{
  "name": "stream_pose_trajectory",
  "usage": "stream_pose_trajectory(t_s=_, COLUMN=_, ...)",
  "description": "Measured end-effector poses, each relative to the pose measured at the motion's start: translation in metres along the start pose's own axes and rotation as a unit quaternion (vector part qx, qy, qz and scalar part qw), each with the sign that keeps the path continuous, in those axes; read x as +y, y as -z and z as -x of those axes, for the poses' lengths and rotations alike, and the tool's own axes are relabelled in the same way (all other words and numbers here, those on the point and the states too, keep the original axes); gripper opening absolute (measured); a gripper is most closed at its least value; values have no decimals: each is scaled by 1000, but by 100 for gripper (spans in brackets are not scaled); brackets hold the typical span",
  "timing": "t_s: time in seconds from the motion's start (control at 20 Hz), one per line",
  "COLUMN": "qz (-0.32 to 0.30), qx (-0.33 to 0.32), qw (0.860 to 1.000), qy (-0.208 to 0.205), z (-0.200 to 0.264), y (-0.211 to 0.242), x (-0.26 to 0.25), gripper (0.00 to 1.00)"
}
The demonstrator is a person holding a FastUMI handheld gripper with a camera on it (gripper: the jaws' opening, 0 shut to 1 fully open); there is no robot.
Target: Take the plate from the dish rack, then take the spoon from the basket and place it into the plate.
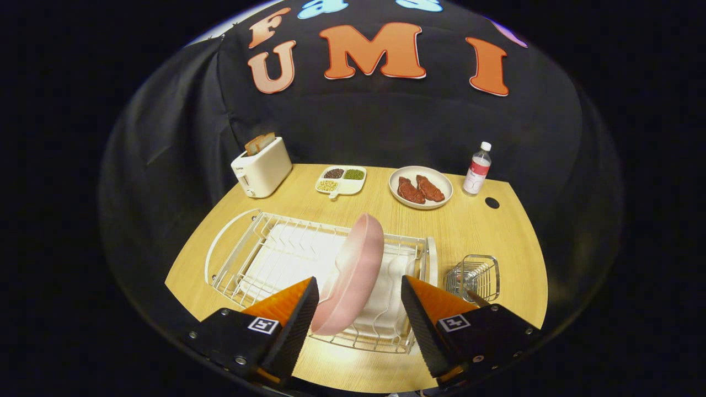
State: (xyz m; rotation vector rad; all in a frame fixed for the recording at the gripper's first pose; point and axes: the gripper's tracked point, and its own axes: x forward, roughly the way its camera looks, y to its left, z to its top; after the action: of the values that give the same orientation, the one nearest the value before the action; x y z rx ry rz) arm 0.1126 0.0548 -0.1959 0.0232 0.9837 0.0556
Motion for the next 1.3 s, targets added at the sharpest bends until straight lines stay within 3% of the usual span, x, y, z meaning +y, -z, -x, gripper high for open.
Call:
stream_pose_trajectory(t_s=0.3, qz=-49, qx=72, qw=996, qy=-15, z=-30, y=-8, x=5, gripper=80)
stream_pose_trajectory(t_s=0.75, qz=-73, qx=142, qw=987, qy=30, z=-61, y=7, x=-7, gripper=54)
stream_pose_trajectory(t_s=0.9, qz=-65, qx=143, qw=987, qy=39, z=-62, y=8, x=-2, gripper=39)
stream_pose_trajectory(t_s=1.15, qz=-68, qx=101, qw=988, qy=98, z=-55, y=-15, x=-19, gripper=31)
stream_pose_trajectory(t_s=1.3, qz=-65, qx=79, qw=988, qy=114, z=-48, y=-29, x=-19, gripper=29)
